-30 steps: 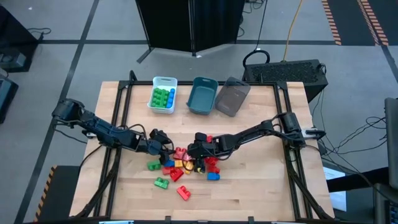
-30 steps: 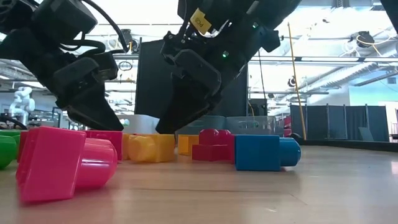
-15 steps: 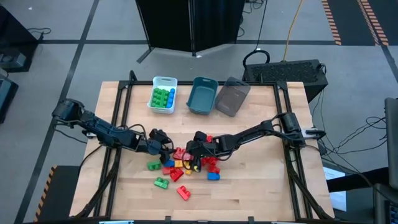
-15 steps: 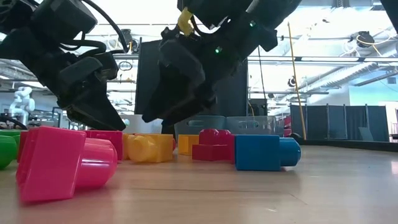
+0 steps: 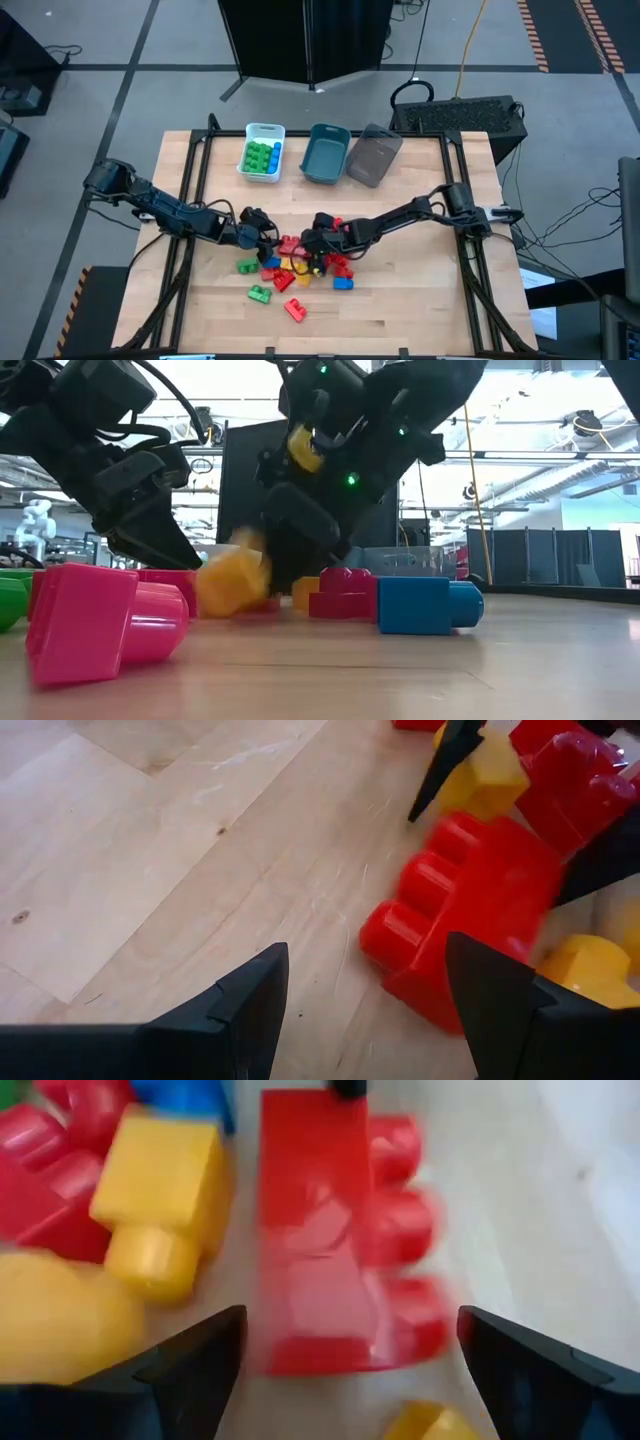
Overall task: Sort blocks by size
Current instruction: Put the 3 studs red game piece into the white bin
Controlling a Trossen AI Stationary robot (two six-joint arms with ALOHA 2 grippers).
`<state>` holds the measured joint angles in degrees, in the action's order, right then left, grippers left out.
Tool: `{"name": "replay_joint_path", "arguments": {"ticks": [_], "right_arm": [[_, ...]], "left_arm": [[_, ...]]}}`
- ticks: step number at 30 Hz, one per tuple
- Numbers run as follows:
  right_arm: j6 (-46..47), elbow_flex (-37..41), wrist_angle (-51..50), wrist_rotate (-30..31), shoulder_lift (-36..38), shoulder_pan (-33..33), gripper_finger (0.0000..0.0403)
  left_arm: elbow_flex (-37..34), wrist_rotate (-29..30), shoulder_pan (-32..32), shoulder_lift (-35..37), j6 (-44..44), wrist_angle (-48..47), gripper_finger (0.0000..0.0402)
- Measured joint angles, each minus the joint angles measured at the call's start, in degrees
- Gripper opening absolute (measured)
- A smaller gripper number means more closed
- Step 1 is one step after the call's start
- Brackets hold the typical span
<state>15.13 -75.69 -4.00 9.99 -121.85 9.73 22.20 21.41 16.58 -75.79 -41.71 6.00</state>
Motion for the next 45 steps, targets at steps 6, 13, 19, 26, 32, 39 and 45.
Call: {"name": "replay_joint_path", "arguments": {"ticks": [6, 13, 19, 26, 32, 39, 45], "right_arm": [[0.89, -0.10, -2.52, -2.15, -0.38, -0.65, 0.0348], [-2.19, -0.01, 0.17, -1.62, -0.51, -0.65, 0.0322], [-3.15, 0.01, 1.44, -1.39, -0.62, -0.69, 0.0288], [-4.59, 0.01, 2.24, -0.76, -0.63, -0.80, 0.0248], [-7.41, -0.01, 1.60, 3.90, -0.49, -0.46, 0.0248], [-15.00, -0.01, -1.88, 17.52, 1.29, 2.49, 0.0250], [-23.38, -0.01, -2.12, 33.83, 3.12, 6.65, 0.0250]], "left_arm": [[0.00, 0.00, 0.00, 0.00, 0.00, 0.03, 0.0233], [0.00, 0.00, 0.00, 0.00, 0.00, 0.03, 0.0233], [0.00, 0.00, 0.00, 0.00, 0.02, 0.01, 0.0233], [0.00, 0.06, 0.00, 0.00, 0.26, 0.00, 0.0233], [0.00, 0.81, 0.03, 1.30, 3.02, 0.01, 0.0233], [0.04, -1.24, 0.07, 9.36, 5.11, -0.50, 0.0233], [0.04, -4.52, 0.07, 16.41, 7.62, -0.69, 0.0234]]}}
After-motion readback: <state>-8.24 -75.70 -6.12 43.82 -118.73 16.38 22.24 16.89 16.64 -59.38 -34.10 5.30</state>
